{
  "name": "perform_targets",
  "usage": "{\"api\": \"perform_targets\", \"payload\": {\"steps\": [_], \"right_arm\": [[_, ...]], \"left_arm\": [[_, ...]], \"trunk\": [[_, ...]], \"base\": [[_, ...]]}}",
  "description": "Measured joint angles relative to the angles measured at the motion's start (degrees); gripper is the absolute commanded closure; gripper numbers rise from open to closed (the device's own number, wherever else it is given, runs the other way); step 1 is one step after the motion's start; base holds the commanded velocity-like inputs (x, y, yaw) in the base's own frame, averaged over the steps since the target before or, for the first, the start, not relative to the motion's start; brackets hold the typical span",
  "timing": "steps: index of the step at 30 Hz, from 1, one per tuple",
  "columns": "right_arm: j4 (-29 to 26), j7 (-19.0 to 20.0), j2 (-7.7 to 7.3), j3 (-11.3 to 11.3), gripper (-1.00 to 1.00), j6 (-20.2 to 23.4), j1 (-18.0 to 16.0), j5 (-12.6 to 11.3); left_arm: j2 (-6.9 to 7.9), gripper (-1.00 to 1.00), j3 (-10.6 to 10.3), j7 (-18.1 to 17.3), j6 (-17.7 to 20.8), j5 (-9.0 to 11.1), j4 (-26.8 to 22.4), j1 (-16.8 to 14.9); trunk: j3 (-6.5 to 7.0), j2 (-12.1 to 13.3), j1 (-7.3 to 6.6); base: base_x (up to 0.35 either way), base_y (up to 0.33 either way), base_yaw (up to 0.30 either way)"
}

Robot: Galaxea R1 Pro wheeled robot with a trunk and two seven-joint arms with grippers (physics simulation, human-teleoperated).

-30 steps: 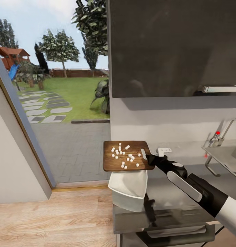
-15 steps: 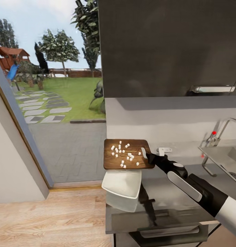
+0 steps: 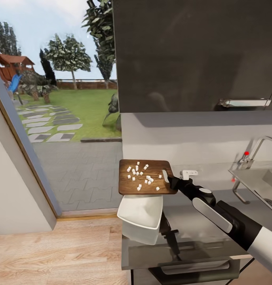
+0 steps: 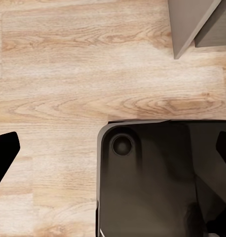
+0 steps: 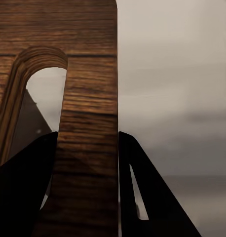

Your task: In the kitchen, take the Vidalia onion out of the sink, dice it on the chopping board with the paring knife, put the diced onion into the bowl on the countertop, then place both the paring knife and the chopping board into the sink.

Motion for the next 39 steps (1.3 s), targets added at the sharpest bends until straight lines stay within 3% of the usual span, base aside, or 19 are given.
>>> {"api": "perform_targets", "payload": {"steps": [11, 15, 21, 29, 39], "right_arm": [[0.0, 0.1, 0.35, 0.1, 1.0, -0.3, 0.0, 0.4], [0.0, 0.1, 0.39, 0.2, 1.0, -2.5, 0.0, 0.5], [0.0, 0.1, 0.39, 0.2, 1.0, -3.0, 0.0, 3.3], [0.0, 0.1, 0.37, 0.2, 1.0, -3.1, 0.0, 3.6], [0.6, 0.1, 0.27, 0.4, 1.0, -7.9, 0.0, 4.3]], "left_arm": [[0.0, -1.0, 0.0, 0.0, 0.0, 0.0, 0.0, 0.0], [0.0, -1.0, 0.0, 0.0, -0.1, 0.0, -0.1, 0.0], [0.0, -1.0, 0.0, 0.0, 0.0, 0.0, 0.0, 0.0], [0.0, -1.0, 0.0, 0.0, 0.0, 0.0, 0.0, 0.0], [0.0, -1.0, 0.0, 0.0, 0.0, 0.0, 0.0, 0.0]], "trunk": [[0.0, 0.0, 0.0], [0.0, 0.0, 0.0], [0.0, 0.0, 0.0], [0.0, 0.0, 0.0], [0.0, 0.0, 0.0]], "base": [[0.0, 0.0, 0.0], [0.022, 0.024, 0.0], [0.022, 0.018, 0.0], [0.0, 0.0, 0.0], [0.0, 0.0, 0.0]]}}
